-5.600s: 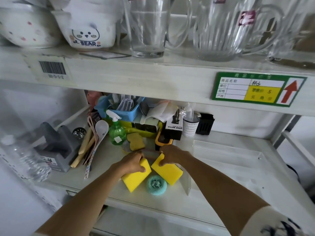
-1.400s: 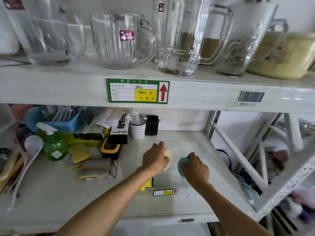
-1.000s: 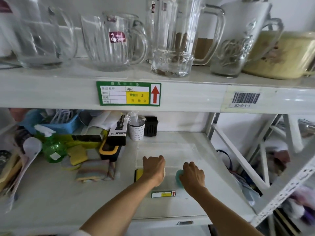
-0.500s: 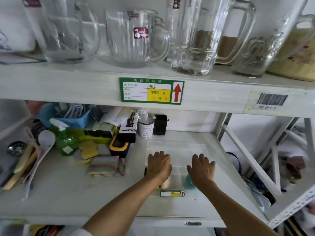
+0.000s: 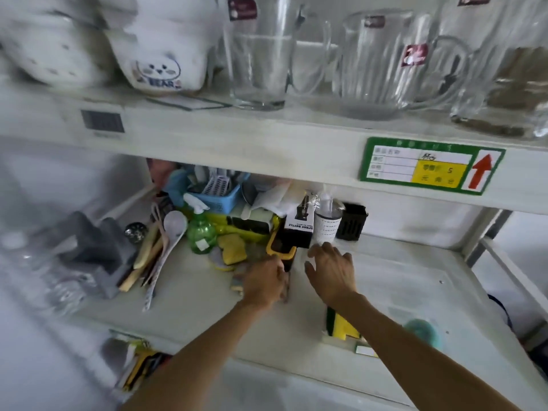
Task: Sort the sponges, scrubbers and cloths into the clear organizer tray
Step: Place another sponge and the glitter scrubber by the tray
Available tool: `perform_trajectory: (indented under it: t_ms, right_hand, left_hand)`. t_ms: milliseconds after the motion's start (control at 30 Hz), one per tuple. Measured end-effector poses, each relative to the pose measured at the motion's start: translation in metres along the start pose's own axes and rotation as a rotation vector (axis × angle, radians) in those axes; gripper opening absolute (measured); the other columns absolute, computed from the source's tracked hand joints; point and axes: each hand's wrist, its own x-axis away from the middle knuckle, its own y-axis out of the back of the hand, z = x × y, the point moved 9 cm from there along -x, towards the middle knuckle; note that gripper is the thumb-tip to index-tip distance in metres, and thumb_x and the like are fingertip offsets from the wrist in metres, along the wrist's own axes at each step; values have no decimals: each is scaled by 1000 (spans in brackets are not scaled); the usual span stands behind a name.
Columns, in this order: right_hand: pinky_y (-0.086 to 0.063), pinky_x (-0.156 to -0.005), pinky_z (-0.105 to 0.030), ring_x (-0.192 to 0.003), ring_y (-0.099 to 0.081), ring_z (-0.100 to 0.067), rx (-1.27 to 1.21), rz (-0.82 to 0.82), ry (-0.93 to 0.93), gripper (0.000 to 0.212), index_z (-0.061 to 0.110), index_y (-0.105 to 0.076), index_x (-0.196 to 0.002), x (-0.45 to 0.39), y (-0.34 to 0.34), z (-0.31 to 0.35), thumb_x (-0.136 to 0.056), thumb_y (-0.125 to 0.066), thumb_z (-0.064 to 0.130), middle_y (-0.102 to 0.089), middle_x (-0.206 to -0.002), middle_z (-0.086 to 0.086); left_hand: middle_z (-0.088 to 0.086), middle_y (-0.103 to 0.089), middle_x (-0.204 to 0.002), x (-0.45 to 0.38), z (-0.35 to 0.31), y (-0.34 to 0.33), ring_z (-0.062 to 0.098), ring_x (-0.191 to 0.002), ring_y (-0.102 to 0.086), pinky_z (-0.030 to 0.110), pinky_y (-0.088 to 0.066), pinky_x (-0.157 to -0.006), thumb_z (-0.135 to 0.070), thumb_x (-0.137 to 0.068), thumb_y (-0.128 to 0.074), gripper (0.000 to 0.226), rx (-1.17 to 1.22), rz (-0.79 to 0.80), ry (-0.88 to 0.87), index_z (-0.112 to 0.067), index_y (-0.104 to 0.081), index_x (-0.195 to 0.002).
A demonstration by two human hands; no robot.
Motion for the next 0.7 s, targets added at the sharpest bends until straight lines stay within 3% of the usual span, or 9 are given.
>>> perform_trajectory:
  t_ms: [267,367,500,600,700]
  right_hand:
    - [-41,-90,-41,-107,-58,-32,-37,202,71,34,15,-56,-120,-17,-59,74,-87,-52,23,-58,-119,-10]
    - [-43,-92,-41,-107,-58,-34,-45,274,81,32,10,-60,-117,-27,-74,93,-88,-53,23,-58,-120,-13]
    - [-51,-83,-41,-104,-62,-37,-131,390,70,31,11,-60,-116,-48,-96,117,-89,-56,26,-60,-116,-16]
    - [-55,-73,-39,-99,-65,-35,-218,425,35,34,15,-58,-111,-73,-122,128,-84,-59,35,-64,-108,-15]
    - [-44,-65,-33,-100,-64,-35,-247,445,24,31,9,-60,-112,-87,-128,140,-89,-57,29,-66,-110,-17]
  left_hand:
    - [12,-65,-108,-2,126,34,30,-101,-62,41,-53,-84,-21,-87,-47,23,37,-47,275,-15,-66,-98]
    - [17,-61,-116,-11,163,33,34,-111,-57,43,-50,-90,-24,-88,-47,30,-10,15,375,-12,-63,-110]
    - [22,-52,-132,-28,191,18,38,-126,-45,44,-42,-102,-27,-91,-49,49,27,144,465,-7,-44,-135]
    - [26,-44,-142,-39,194,10,39,-132,-38,39,-36,-106,-23,-95,-46,56,92,186,498,1,-32,-143]
    - [27,-40,-146,-43,198,4,40,-133,-38,38,-34,-106,-22,-97,-43,58,134,202,541,6,-24,-144]
